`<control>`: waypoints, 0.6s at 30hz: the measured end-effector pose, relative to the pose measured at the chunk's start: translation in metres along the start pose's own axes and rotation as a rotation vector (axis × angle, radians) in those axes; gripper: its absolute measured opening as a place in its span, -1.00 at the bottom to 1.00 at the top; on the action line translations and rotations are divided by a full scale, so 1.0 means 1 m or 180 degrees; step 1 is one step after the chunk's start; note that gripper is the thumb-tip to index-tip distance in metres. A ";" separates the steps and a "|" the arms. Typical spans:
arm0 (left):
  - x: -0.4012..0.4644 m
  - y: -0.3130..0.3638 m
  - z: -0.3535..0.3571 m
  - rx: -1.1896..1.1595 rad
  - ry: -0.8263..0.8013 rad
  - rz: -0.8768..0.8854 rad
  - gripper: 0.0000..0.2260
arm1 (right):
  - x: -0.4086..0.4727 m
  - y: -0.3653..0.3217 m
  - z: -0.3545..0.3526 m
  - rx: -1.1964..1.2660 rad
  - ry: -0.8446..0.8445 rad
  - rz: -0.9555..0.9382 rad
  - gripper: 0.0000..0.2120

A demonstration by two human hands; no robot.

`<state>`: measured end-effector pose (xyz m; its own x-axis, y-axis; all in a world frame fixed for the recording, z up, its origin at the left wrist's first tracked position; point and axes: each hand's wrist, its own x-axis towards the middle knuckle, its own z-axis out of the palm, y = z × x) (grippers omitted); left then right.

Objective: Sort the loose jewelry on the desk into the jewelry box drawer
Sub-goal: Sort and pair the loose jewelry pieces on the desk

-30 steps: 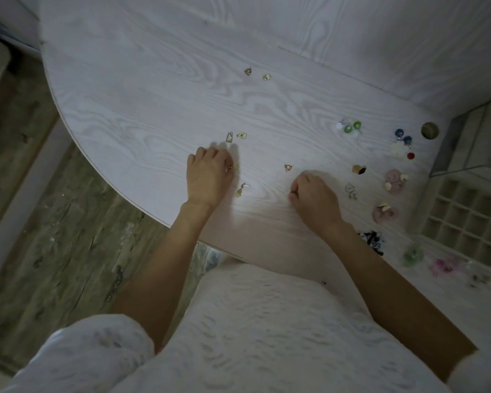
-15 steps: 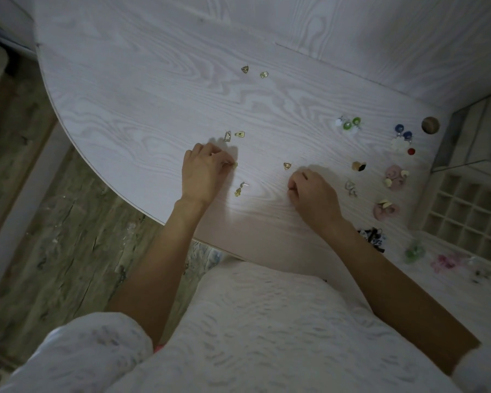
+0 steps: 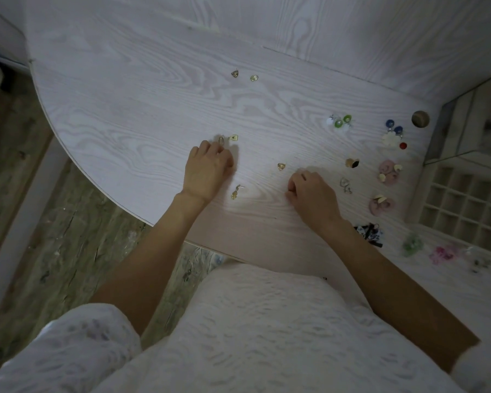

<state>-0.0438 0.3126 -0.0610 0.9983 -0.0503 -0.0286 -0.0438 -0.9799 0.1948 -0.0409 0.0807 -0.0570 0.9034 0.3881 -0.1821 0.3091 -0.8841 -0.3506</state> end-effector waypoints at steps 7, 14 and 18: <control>-0.002 -0.004 0.003 -0.0037 0.0354 0.0117 -0.96 | -0.003 0.001 0.001 0.0080 0.0116 -0.0045 -0.95; 0.008 0.007 -0.004 0.0036 0.0302 0.0058 -0.90 | -0.002 -0.009 0.001 -0.0322 0.0264 -0.0240 -0.87; 0.006 0.022 -0.006 -0.0643 0.0346 0.0096 -0.79 | -0.003 -0.003 -0.003 -0.0114 0.0365 -0.0042 -0.89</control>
<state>-0.0385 0.2923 -0.0506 0.9954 -0.0472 0.0839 -0.0762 -0.9191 0.3867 -0.0438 0.0818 -0.0525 0.9267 0.3692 -0.0708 0.3297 -0.8886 -0.3188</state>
